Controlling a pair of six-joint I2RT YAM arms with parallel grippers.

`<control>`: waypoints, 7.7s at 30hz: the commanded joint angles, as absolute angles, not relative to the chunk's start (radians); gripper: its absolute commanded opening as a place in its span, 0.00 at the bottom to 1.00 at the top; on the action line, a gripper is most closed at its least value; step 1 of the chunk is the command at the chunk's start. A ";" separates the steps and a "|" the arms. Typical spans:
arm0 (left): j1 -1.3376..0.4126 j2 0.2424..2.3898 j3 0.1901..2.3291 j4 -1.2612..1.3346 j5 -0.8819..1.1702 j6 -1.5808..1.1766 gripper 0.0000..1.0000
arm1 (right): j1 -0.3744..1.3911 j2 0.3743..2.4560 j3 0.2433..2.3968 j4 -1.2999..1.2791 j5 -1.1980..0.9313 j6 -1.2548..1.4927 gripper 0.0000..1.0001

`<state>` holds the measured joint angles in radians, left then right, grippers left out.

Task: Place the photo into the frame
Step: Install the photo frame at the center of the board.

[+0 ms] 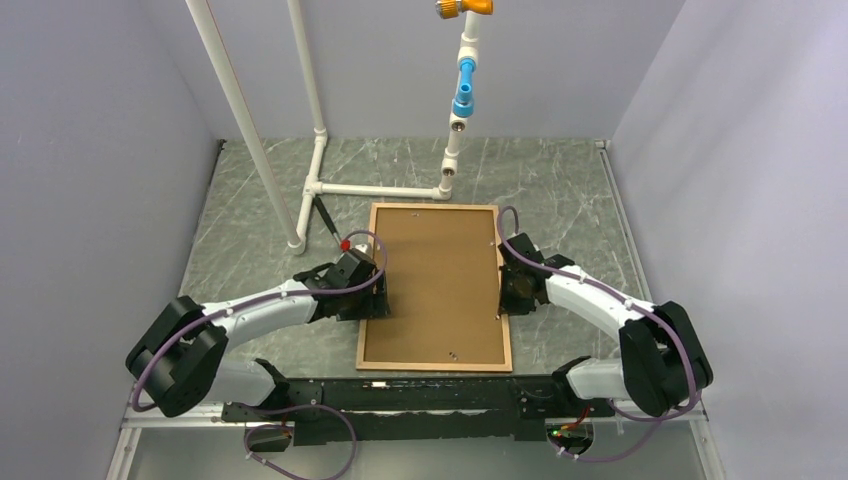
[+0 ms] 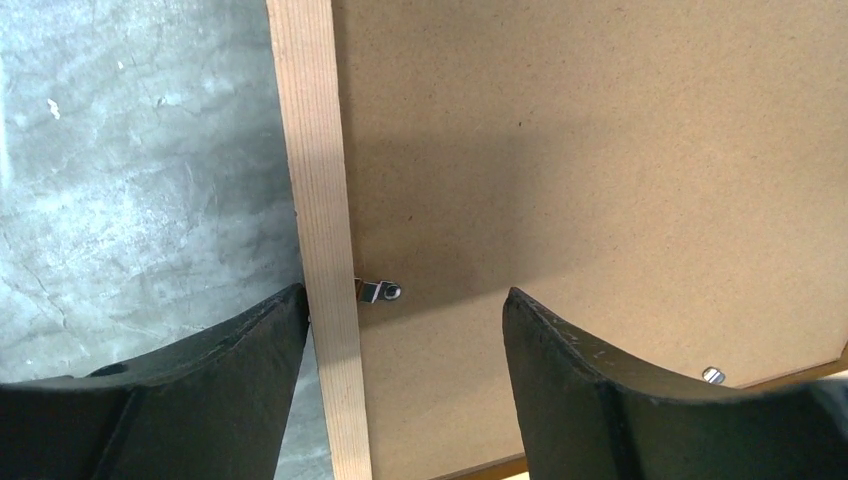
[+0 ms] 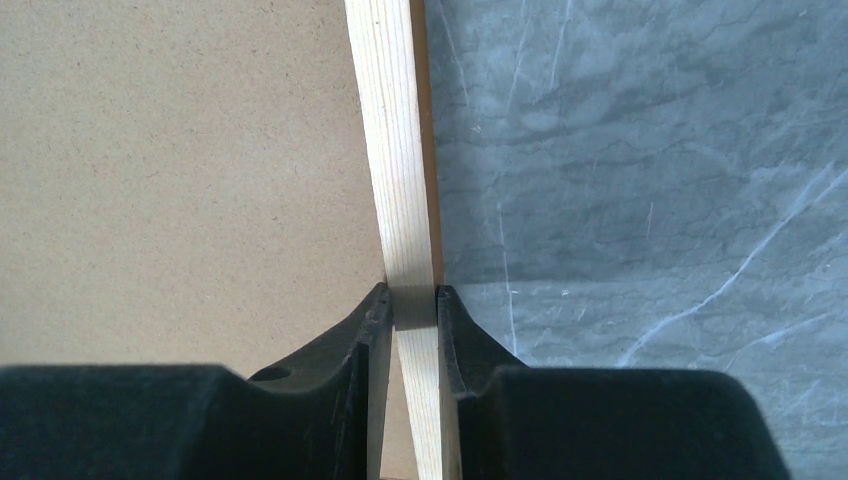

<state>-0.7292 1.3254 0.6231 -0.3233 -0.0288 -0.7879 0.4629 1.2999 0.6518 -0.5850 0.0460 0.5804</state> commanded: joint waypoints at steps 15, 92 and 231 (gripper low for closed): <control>-0.836 1.143 0.492 -0.432 0.003 -0.965 0.67 | 0.511 1.202 0.607 -0.651 -0.134 0.623 0.00; -0.491 1.529 0.764 -0.304 0.130 -0.745 0.73 | 0.315 1.757 1.047 -0.571 0.102 0.526 0.16; -0.570 1.601 0.956 -0.397 0.013 -0.786 0.77 | 0.173 1.421 0.750 -0.408 -0.204 0.501 1.00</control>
